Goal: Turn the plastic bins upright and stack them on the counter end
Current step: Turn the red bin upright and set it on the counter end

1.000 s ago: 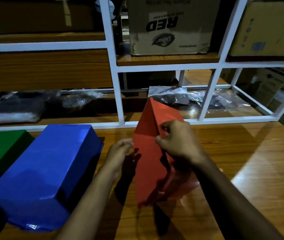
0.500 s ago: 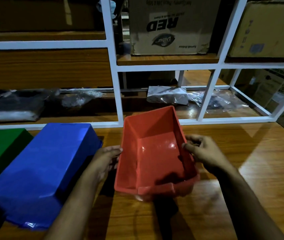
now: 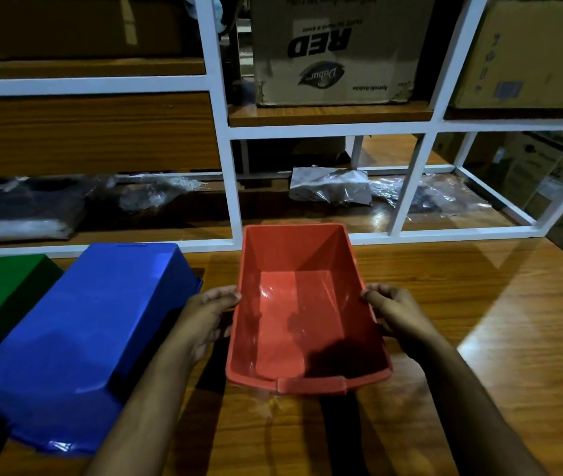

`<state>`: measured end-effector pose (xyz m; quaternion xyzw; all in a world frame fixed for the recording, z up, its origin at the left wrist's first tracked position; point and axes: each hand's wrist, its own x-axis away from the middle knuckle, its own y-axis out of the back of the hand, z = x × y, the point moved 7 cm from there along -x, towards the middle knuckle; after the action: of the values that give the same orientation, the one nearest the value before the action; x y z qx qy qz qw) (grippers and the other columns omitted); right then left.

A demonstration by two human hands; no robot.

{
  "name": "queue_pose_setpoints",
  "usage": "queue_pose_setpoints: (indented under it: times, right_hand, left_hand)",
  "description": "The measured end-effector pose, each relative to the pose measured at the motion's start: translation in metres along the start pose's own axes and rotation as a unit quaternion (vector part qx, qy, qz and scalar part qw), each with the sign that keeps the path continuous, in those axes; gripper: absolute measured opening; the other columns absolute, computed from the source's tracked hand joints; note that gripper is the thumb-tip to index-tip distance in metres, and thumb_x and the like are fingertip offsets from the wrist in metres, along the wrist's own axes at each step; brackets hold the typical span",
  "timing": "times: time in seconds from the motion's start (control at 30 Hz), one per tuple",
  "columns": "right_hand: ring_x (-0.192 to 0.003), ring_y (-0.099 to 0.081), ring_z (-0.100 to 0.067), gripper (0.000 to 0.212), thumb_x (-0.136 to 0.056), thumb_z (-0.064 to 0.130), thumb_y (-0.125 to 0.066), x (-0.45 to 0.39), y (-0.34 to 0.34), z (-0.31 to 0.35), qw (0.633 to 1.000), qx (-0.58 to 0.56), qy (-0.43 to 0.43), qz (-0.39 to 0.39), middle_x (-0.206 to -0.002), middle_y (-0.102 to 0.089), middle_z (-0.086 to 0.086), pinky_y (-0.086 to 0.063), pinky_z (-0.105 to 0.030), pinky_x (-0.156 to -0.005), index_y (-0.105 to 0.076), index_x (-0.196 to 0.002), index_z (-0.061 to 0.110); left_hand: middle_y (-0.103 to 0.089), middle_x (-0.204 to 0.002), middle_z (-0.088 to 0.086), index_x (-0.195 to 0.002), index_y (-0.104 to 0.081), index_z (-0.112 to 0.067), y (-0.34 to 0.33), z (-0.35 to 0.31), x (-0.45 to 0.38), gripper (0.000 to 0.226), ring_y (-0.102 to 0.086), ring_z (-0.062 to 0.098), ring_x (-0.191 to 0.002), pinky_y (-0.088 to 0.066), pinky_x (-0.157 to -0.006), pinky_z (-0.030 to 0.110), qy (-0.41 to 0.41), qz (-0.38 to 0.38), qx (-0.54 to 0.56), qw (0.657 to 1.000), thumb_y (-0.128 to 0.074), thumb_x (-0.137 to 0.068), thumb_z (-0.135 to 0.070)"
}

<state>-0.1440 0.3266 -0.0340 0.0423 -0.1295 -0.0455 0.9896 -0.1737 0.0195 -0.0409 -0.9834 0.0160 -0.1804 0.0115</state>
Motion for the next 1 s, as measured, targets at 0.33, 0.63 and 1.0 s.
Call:
queue_pose_setpoints:
  times: [0.33, 0.63, 1.0]
  right_hand:
    - [-0.047, -0.047, -0.010, 0.003, -0.086, 0.016, -0.065, 0.016, -0.004, 0.003, 0.993, -0.115, -0.021, -0.009, -0.067, -0.056, -0.002, -0.032, -0.018, -0.044, -0.066, -0.084, 0.019]
    - [-0.035, -0.050, -0.002, 0.022, -0.092, -0.002, -0.044, 0.106, 0.026, -0.002, 0.983, -0.183, -0.014, -0.014, -0.061, -0.058, 0.000, -0.040, -0.015, -0.032, -0.058, -0.105, 0.010]
    - [-0.047, -0.059, -0.006, 0.027, -0.090, -0.006, -0.044, 0.265, 0.138, -0.060, 0.939, -0.271, 0.025, -0.211, -0.067, -0.064, 0.001, -0.049, -0.017, -0.042, -0.060, -0.084, 0.016]
  left_hand:
    - [-0.068, -0.098, 0.010, -0.119, -0.064, -0.007, 0.001, -0.013, 0.011, 0.032, -0.062, 0.022, -0.086, -0.050, -0.062, 0.031, -0.005, 0.083, 0.042, 0.996, -0.055, -0.090, -0.015]
    - [-0.070, -0.095, 0.007, -0.114, -0.063, -0.007, -0.028, -0.026, 0.038, 0.042, -0.064, 0.021, -0.083, -0.057, -0.060, 0.033, -0.019, 0.254, 0.016, 0.967, -0.066, -0.073, -0.011]
    - [-0.069, -0.095, 0.011, -0.114, -0.064, -0.004, -0.195, 0.003, 0.094, 0.046, -0.064, 0.021, -0.080, -0.054, -0.063, 0.025, -0.015, 0.398, -0.064, 0.915, -0.061, -0.069, -0.015]
